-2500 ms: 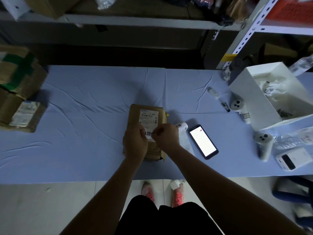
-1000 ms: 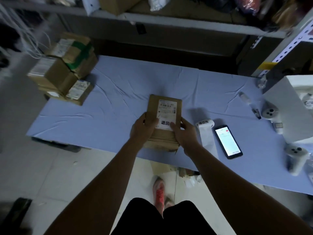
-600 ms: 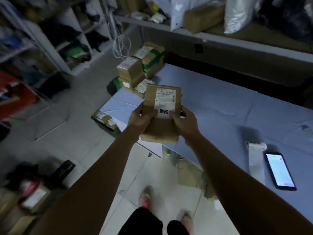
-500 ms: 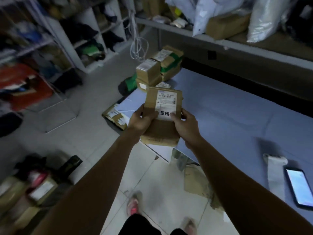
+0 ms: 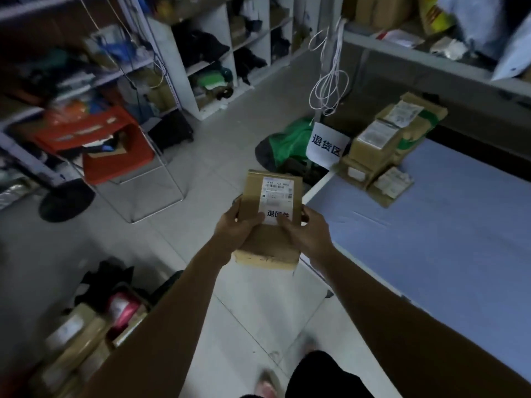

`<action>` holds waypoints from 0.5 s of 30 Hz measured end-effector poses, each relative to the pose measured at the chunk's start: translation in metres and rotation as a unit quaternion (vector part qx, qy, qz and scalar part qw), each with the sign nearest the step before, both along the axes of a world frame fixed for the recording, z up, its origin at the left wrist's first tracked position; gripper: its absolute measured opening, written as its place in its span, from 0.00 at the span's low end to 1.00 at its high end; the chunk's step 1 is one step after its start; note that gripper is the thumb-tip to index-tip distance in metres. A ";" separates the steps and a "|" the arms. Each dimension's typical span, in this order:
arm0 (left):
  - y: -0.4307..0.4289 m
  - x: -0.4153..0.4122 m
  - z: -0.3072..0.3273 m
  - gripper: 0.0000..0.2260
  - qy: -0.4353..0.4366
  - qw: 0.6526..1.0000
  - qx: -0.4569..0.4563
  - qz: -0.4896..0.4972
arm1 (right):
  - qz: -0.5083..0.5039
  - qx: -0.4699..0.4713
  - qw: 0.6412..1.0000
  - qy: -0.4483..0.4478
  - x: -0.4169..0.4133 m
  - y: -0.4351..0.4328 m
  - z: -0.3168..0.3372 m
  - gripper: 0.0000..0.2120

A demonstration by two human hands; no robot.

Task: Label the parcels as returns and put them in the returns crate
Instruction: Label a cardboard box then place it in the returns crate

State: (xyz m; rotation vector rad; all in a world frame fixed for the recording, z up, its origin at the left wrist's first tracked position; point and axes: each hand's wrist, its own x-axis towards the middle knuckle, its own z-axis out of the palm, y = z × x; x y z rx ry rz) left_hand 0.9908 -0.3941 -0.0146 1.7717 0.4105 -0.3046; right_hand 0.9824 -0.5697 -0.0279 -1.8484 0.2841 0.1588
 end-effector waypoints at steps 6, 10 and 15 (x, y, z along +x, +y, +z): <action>0.070 0.114 -0.035 0.15 0.024 0.999 0.016 -0.039 | -0.001 0.014 0.999 0.051 0.112 0.071 -0.045 0.21; 0.099 0.211 -0.068 0.18 0.038 0.996 0.027 -0.077 | -0.028 0.020 0.997 0.064 0.205 0.103 -0.083 0.19; 0.116 0.340 -0.116 0.25 0.070 0.990 0.045 -0.114 | -0.045 0.013 0.995 0.093 0.314 0.117 -0.122 0.23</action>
